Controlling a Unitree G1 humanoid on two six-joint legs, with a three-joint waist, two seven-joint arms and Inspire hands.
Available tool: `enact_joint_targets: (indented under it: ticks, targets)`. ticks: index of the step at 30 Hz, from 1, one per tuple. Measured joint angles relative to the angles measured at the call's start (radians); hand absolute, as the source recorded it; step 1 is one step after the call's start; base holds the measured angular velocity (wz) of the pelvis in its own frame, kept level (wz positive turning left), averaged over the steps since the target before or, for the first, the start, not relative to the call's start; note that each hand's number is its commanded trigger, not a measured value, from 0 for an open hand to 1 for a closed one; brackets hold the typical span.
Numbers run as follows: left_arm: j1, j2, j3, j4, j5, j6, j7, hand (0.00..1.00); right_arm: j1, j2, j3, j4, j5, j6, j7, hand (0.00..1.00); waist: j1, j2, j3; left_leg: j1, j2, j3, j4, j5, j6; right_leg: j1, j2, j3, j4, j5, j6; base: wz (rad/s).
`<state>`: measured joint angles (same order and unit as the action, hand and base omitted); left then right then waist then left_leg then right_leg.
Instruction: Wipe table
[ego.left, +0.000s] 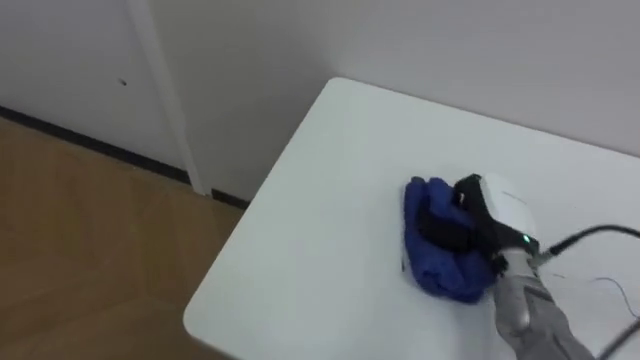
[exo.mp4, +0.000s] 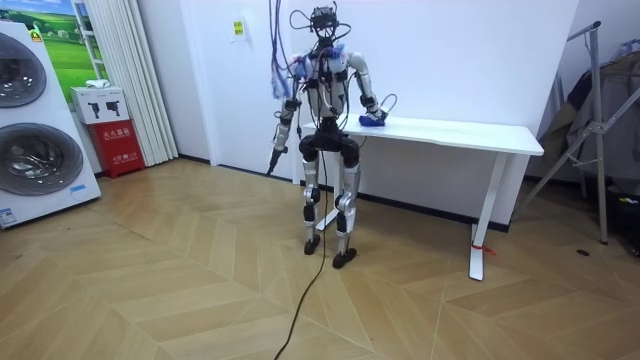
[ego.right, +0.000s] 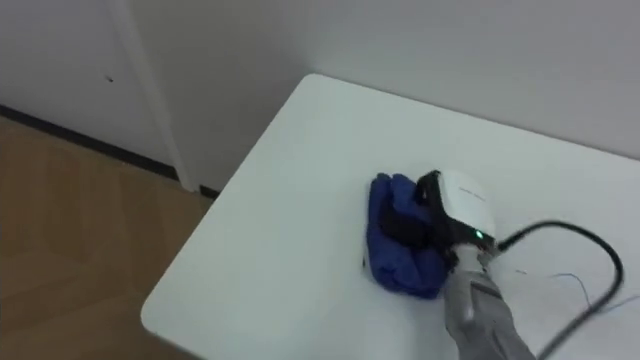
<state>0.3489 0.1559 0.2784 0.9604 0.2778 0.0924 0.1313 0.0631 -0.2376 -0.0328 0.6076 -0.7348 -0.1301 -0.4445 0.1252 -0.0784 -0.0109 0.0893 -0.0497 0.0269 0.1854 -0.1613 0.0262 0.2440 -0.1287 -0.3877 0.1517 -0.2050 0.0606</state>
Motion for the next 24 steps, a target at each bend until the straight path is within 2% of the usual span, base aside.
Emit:
enact_joint_targets:
  ticks: [3, 5, 6, 9, 10, 11, 12, 13, 14, 15, 16, 17, 18, 19, 20, 21, 22, 23, 24]
  targets:
    - [0.012, 0.004, 0.035, -0.005, 0.010, -0.008, 0.015, 0.00, 0.035, -0.009, -0.120, 0.078, 0.070, -0.022, -0.041, 1.00, -0.022, 0.003, -0.0062, 0.016, -0.003, 0.016, 0.002, -0.015, 0.023, 0.013, -0.005, 0.000, 0.000, 0.002, 0.006, -0.13]
    - [0.012, 0.004, 0.029, -0.005, 0.016, -0.011, 0.015, 0.00, 0.035, -0.025, -0.146, 0.125, 0.099, -0.022, -0.056, 1.00, -0.026, 0.006, -0.0075, 0.021, -0.002, 0.022, 0.005, -0.024, 0.038, 0.017, -0.006, -0.001, 0.002, 0.005, 0.014, -0.22]
    - [0.010, 0.004, 0.014, -0.006, 0.019, -0.011, 0.015, 0.00, 0.034, -0.030, -0.142, 0.134, 0.109, -0.011, -0.055, 1.00, -0.016, 0.012, -0.0107, 0.026, -0.002, 0.031, 0.006, -0.030, 0.041, 0.019, -0.007, 0.003, 0.006, 0.007, 0.017, -0.37]
    - [-0.009, 0.005, -0.062, 0.004, 0.007, -0.009, 0.016, 0.00, -0.018, -0.033, -0.098, 0.139, 0.119, 0.052, -0.054, 1.00, 0.001, 0.035, -0.0091, 0.026, 0.008, 0.063, 0.039, -0.052, 0.045, 0.010, -0.011, 0.007, 0.033, 0.007, 0.020, -0.42]
    - [-0.025, 0.002, -0.089, 0.013, 0.007, -0.009, 0.017, 0.00, -0.052, -0.017, -0.074, 0.140, 0.119, 0.098, -0.053, 1.00, 0.027, 0.043, -0.0073, 0.023, 0.017, 0.093, 0.042, -0.055, 0.046, -0.013, -0.014, 0.013, 0.055, 0.005, 0.023, -0.58]
    - [-0.038, 0.001, -0.100, 0.020, 0.007, -0.007, 0.018, 0.00, -0.074, -0.016, -0.056, 0.140, 0.118, 0.119, -0.051, 1.00, 0.043, 0.049, -0.0043, 0.020, 0.025, 0.112, 0.048, -0.057, 0.044, -0.030, -0.014, 0.012, 0.068, 0.005, 0.023, -0.90]
    - [-0.062, 0.001, -0.128, 0.038, 0.007, -0.004, 0.019, 0.00, -0.124, -0.006, -0.007, 0.139, 0.112, 0.160, -0.033, 1.00, 0.070, 0.054, -0.0016, 0.005, 0.041, 0.146, 0.061, -0.061, 0.042, -0.064, -0.015, -0.004, 0.098, 0.005, 0.021, -0.92]
    - [-0.090, 0.004, -0.162, 0.053, 0.002, 0.003, 0.023, 0.00, -0.178, 0.007, 0.064, 0.135, 0.107, 0.199, -0.011, 1.00, 0.089, 0.058, 0.0024, -0.016, 0.057, 0.172, 0.082, -0.066, 0.038, -0.102, -0.024, -0.018, 0.131, 0.006, 0.010, -0.85]
    - [-0.107, 0.006, -0.184, 0.062, -0.006, 0.004, 0.026, 0.00, -0.205, 0.017, 0.102, 0.133, 0.101, 0.213, 0.003, 1.00, 0.102, 0.058, 0.0042, -0.028, 0.067, 0.184, 0.095, -0.069, 0.036, -0.123, -0.025, -0.023, 0.150, 0.006, 0.008, -0.79]
    - [-0.145, 0.007, -0.213, 0.092, -0.009, 0.004, 0.027, 0.00, -0.263, 0.049, 0.180, 0.117, 0.071, 0.247, 0.036, 1.00, 0.143, 0.055, 0.0077, -0.050, 0.086, 0.216, 0.110, -0.071, 0.033, -0.170, -0.027, -0.025, 0.192, 0.005, 0.000, -0.75]
    - [-0.186, 0.009, -0.227, 0.111, -0.010, 0.003, 0.027, 0.00, -0.334, 0.088, 0.262, 0.117, 0.023, 0.260, 0.071, 1.00, 0.183, 0.056, 0.0164, -0.071, 0.111, 0.241, 0.126, -0.075, 0.029, -0.211, -0.028, -0.029, 0.231, 0.005, -0.001, -0.65]
    - [-0.206, 0.010, -0.230, 0.120, -0.010, 0.000, 0.027, 0.00, -0.368, 0.098, 0.292, 0.121, 0.000, 0.259, 0.085, 1.00, 0.196, 0.057, 0.0229, -0.084, 0.124, 0.246, 0.139, -0.079, 0.031, -0.228, -0.032, -0.033, 0.268, 0.001, -0.002, -0.14]
    - [-0.236, 0.013, -0.247, 0.124, -0.006, -0.009, 0.028, 0.00, -0.417, 0.133, 0.333, 0.127, -0.046, 0.249, 0.110, 1.00, 0.229, 0.055, 0.0293, -0.109, 0.138, 0.242, 0.162, -0.081, 0.027, -0.247, -0.076, -0.059, 0.380, -0.023, 0.002, 0.09]
    - [-0.248, 0.014, -0.261, 0.117, -0.002, -0.023, 0.029, 0.00, -0.459, 0.161, 0.348, 0.139, -0.087, 0.226, 0.123, 1.00, 0.278, 0.050, 0.0304, -0.131, 0.145, 0.244, 0.175, -0.082, 0.018, -0.259, -0.143, -0.063, 0.459, -0.047, 0.011, 0.10]
    - [-0.253, 0.015, -0.266, 0.113, -0.003, -0.029, 0.030, 0.00, -0.487, 0.168, 0.359, 0.155, -0.097, 0.214, 0.124, 1.00, 0.300, 0.049, 0.0313, -0.147, 0.148, 0.243, 0.185, -0.082, 0.011, -0.265, -0.176, -0.062, 0.480, -0.049, 0.013, 0.00]
    - [-0.251, 0.018, -0.267, 0.110, -0.005, -0.030, 0.031, 0.00, -0.532, 0.172, 0.367, 0.178, -0.097, 0.190, 0.124, 1.00, 0.328, 0.045, 0.0308, -0.185, 0.154, 0.229, 0.208, -0.080, 0.001, -0.264, -0.240, -0.066, 0.485, -0.048, 0.017, 0.19]
    - [-0.238, 0.026, -0.261, 0.113, -0.011, -0.029, 0.031, 0.00, -0.550, 0.171, 0.363, 0.202, -0.093, 0.181, 0.109, 1.00, 0.342, 0.038, 0.0265, -0.222, 0.165, 0.207, 0.233, -0.077, -0.008, -0.257, -0.293, -0.077, 0.471, -0.043, 0.024, 0.27]
    - [-0.229, 0.031, -0.254, 0.113, -0.012, -0.027, 0.031, 0.00, -0.552, 0.167, 0.360, 0.209, -0.086, 0.181, 0.100, 1.00, 0.344, 0.036, 0.0264, -0.237, 0.171, 0.200, 0.242, -0.077, -0.014, -0.257, -0.315, -0.074, 0.461, -0.041, 0.027, 0.39]
    - [-0.212, 0.041, -0.238, 0.111, -0.011, -0.024, 0.032, 0.00, -0.528, 0.157, 0.326, 0.203, -0.046, 0.166, 0.077, 1.00, 0.337, 0.036, 0.0265, -0.265, 0.191, 0.168, 0.263, -0.077, -0.031, -0.253, -0.342, -0.067, 0.432, -0.033, 0.033, 0.66]
